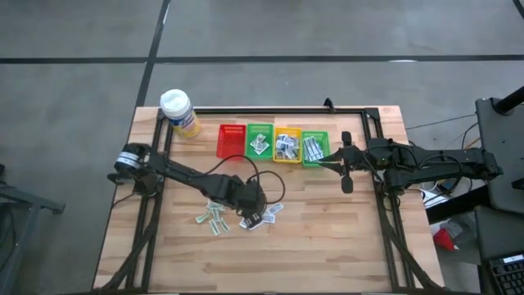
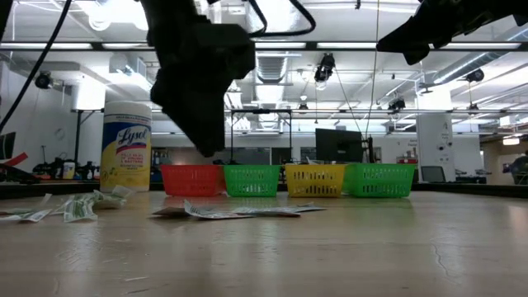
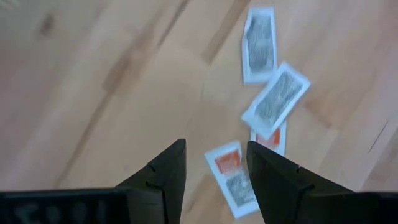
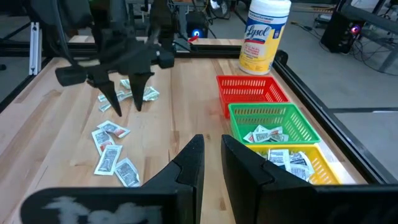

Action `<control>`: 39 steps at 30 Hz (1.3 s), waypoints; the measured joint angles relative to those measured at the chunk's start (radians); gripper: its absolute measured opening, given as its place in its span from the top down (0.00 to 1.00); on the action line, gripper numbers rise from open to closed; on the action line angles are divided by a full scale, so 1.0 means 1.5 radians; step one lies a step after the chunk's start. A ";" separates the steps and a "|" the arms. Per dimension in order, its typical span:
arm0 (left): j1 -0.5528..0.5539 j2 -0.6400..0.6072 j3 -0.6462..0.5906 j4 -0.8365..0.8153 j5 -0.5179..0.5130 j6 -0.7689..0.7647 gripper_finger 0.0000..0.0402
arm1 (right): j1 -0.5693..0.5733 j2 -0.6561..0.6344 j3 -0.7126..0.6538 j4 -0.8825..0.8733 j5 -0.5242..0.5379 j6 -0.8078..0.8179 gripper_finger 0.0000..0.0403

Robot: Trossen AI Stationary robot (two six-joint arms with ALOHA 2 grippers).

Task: Pick & Place First Aid Supplies
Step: Put the orange ointment pack into the left green bin

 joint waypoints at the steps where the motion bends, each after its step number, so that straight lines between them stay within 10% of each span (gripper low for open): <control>1: -0.001 0.000 -0.007 0.002 0.007 0.000 0.60 | 0.000 0.000 0.000 0.000 0.000 -0.001 0.87; 39: -0.029 0.000 -0.041 0.054 0.062 0.020 0.60 | 0.000 0.000 0.000 0.000 0.000 -0.001 0.87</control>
